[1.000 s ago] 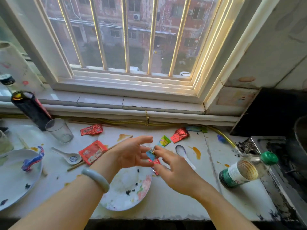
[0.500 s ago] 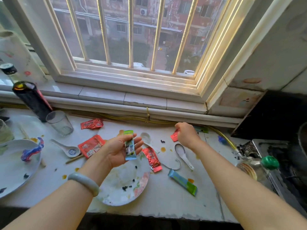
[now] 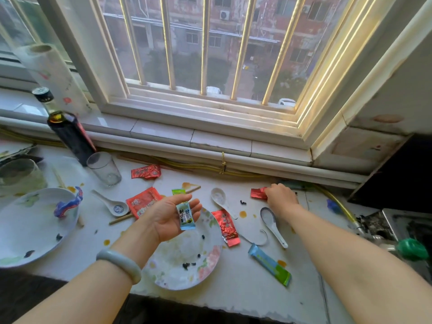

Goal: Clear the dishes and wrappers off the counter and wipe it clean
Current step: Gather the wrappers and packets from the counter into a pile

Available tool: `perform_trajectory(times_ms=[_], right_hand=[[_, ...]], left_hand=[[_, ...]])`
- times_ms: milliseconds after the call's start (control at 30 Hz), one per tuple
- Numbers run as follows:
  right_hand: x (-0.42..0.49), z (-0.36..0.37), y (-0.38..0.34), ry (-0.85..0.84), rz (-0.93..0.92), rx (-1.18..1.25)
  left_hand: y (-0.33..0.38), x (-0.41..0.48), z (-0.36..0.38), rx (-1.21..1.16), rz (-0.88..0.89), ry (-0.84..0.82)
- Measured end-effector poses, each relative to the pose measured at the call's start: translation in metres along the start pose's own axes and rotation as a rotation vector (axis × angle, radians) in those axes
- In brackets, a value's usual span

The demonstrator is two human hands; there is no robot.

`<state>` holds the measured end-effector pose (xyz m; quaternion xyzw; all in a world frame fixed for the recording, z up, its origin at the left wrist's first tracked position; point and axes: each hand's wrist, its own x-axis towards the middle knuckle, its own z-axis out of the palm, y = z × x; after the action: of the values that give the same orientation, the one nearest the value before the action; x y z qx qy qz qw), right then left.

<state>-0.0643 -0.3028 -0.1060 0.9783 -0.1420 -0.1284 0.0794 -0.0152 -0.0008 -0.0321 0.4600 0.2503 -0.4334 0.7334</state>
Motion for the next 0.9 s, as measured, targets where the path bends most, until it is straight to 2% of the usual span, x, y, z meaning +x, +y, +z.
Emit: perform_trajectory(times_ms=[100,267,500,567,633,700,767,833,900], right_hand=[[-0.002,-0.001,0.0,0.076,0.041,0.08],[-0.014,-0.035,-0.025,0.31,0.035,0.398],[-0.043,-0.063,-0.067,0.298,-0.187,0.65],[-0.047,-0.065,-0.065,0.268,-0.21,0.785],[-0.048,-0.066,-0.054,0.233,-0.089,0.97],[-0.042,-0.058,-0.034,0.237,0.166,1.025],[-0.032,-0.041,-0.006,0.222,0.456,0.954],[-0.026,-0.023,0.023,0.108,0.719,0.862],[-0.024,-0.007,0.044,-0.049,0.846,0.77]], left_hand=[[-0.003,0.006,0.008,0.009,-0.026,-0.001],[-0.013,0.016,0.036,0.031,-0.059,-0.07],[-0.033,0.033,0.087,-0.093,-0.038,-0.225],[-0.037,0.042,0.098,-0.109,-0.004,-0.166],[-0.039,0.051,0.105,-0.111,0.018,-0.097],[-0.038,0.056,0.106,-0.086,0.022,-0.023],[-0.037,0.058,0.104,-0.054,0.011,0.012],[-0.034,0.058,0.101,-0.021,0.005,0.02],[-0.031,0.058,0.097,0.007,0.0,0.021]])
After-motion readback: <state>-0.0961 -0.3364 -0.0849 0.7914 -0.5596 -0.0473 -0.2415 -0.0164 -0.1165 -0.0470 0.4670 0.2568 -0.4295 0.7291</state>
